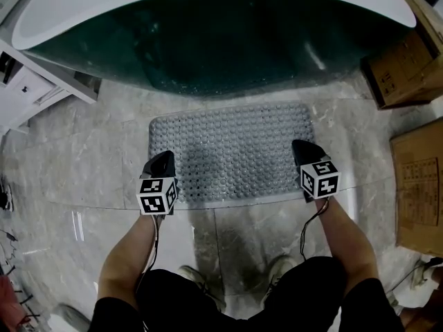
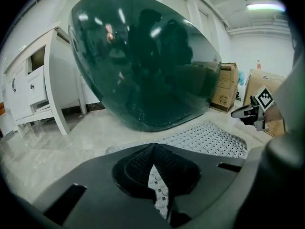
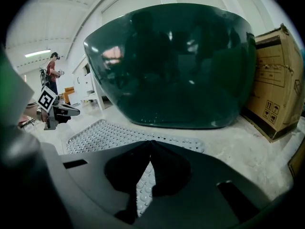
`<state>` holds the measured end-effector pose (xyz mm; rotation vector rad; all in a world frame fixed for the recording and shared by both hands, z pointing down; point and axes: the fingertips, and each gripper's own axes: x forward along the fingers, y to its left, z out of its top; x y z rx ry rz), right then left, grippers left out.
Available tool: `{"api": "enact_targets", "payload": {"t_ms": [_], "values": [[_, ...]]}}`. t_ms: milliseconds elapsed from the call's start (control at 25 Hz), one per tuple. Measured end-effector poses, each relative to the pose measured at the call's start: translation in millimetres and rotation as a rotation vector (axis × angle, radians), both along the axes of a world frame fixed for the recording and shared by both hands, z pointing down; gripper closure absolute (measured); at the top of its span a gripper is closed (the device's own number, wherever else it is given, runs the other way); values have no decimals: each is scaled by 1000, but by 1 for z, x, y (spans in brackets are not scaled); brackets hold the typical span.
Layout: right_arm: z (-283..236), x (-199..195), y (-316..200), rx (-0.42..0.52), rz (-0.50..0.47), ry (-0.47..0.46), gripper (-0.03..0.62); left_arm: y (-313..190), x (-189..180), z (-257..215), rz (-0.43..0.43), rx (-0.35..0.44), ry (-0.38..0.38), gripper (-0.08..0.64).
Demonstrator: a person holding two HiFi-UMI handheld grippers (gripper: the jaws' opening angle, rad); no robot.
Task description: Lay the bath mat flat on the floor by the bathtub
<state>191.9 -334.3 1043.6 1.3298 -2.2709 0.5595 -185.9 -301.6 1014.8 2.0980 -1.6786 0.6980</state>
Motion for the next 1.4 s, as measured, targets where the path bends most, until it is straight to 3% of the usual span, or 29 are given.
{"api": "enact_targets", "payload": {"t_ms": [760,920,1080,1400], "values": [[-58,-29,13,101,-79,33,575,12,56,-47,217,103,-37,543],[-77,-34,24,84,-65,17,575,19,66,-78,259,127,-47,543],[-109,-42,42,64,-74,15,575,32,72,-120,252,132,-6,543],[-207,-56,71,5,-100,5,575,64,91,-216,247,71,71,543]]}}
